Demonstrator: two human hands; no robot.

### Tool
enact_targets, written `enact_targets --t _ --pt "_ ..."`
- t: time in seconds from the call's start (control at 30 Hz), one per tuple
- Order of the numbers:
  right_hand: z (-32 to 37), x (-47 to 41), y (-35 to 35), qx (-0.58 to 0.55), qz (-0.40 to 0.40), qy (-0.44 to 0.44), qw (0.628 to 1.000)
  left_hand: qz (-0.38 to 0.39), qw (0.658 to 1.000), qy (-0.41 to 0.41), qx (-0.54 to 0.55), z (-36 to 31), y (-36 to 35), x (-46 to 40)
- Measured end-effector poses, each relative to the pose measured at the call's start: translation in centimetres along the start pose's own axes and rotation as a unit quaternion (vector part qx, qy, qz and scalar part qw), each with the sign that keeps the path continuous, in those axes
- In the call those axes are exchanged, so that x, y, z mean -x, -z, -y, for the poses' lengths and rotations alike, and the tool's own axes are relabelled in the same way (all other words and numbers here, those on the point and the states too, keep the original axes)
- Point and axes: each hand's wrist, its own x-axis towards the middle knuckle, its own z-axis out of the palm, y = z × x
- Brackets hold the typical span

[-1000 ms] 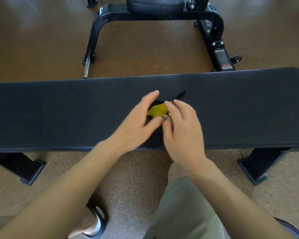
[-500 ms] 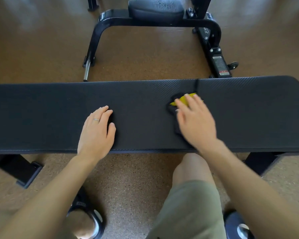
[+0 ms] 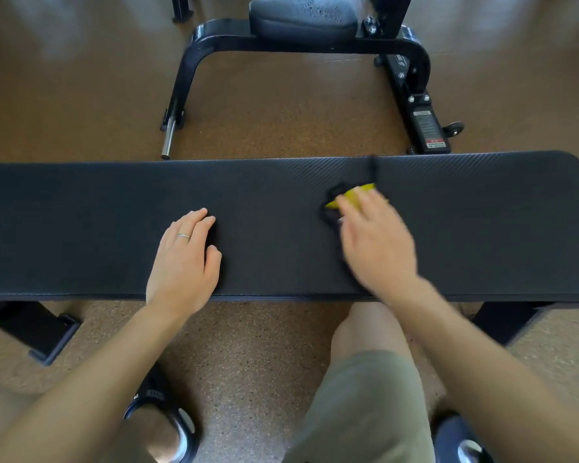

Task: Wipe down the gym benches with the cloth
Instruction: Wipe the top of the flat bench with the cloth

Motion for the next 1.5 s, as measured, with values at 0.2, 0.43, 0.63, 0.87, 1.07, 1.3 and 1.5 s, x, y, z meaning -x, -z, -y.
enact_targets --t 0.2,0.43,0.63,0.87,1.07,1.3,1.5 --pt "3.6 -6.2 -1.5 0.016 0.008 -0.097 0.995 -0.021 1.0 0.002 0.003 -0.1 -0.2 -0.2" --pt "12.7 -6.8 -3.7 -0.091 0.06 0.154 0.982 -0.023 1.0 0.003 -0.015 -0.2 -0.3 -0.2" --pt "9.1 -11.3 -4.6 -0.108 0.022 0.171 0.979 -0.026 1.0 0.014 0.002 0.1 -0.3 -0.1" --pt "-3.5 -10.2 -1.8 -0.044 -0.013 -0.052 0.998 -0.014 0.999 0.032 0.018 0.0 0.0 0.0" --pt "7.2 -13.0 -4.3 -0.023 0.011 -0.043 0.999 -0.025 0.999 0.004 0.02 0.5 -0.2 -0.1" --pt "16.7 -13.9 -5.9 -0.064 0.033 0.101 0.992 -0.022 0.999 -0.006 0.038 1.2 -0.1 -0.4" --pt "6.5 -11.6 -4.6 0.002 0.003 -0.079 0.997 0.026 0.997 -0.061 0.047 4.1 2.7 -0.9"
